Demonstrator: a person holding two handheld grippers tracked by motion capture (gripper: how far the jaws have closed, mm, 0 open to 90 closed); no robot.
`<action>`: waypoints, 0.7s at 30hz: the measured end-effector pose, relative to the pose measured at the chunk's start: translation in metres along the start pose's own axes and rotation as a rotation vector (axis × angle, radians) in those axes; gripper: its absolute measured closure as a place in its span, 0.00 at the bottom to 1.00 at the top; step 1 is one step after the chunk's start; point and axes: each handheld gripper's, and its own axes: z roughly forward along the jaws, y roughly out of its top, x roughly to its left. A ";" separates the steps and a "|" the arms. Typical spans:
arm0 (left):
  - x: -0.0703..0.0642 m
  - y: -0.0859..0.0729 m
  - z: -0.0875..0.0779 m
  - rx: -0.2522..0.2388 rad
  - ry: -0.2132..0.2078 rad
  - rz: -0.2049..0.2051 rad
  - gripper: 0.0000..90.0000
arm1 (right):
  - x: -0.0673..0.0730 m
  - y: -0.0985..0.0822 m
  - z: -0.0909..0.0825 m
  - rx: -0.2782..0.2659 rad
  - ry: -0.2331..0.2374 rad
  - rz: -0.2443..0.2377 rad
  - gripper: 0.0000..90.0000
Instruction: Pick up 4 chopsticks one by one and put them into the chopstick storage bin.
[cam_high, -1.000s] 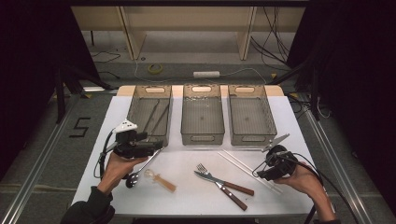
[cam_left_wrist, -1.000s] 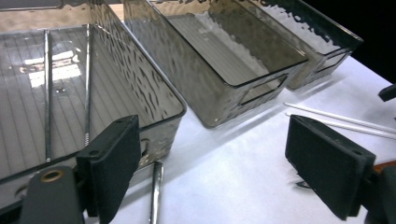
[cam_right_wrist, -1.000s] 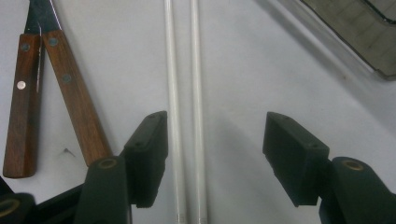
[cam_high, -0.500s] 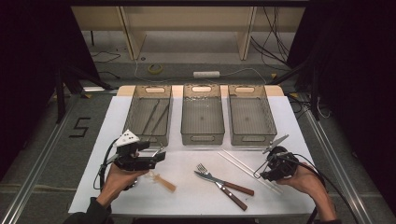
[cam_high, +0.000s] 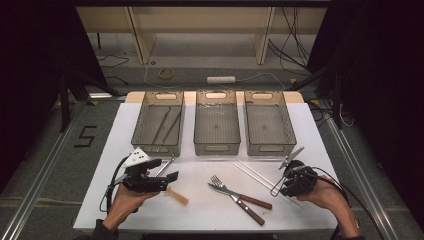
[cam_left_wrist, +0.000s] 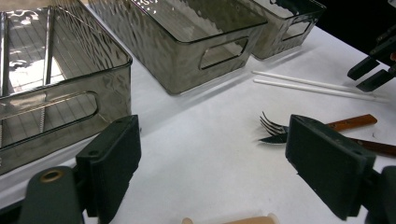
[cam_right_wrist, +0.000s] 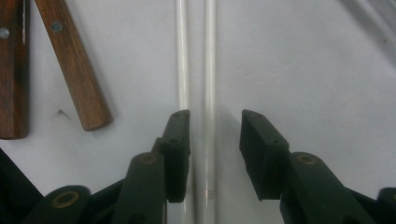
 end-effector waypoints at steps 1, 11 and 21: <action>0.000 -0.001 0.000 -0.002 -0.001 -0.004 0.20 | 0.000 0.000 0.001 0.006 0.000 0.002 0.74; -0.006 -0.005 0.000 0.009 -0.007 0.005 0.20 | -0.001 -0.001 0.007 0.049 -0.003 0.011 0.82; -0.008 -0.006 -0.002 0.009 -0.012 0.002 0.20 | 0.001 -0.001 0.009 0.075 -0.016 0.013 0.85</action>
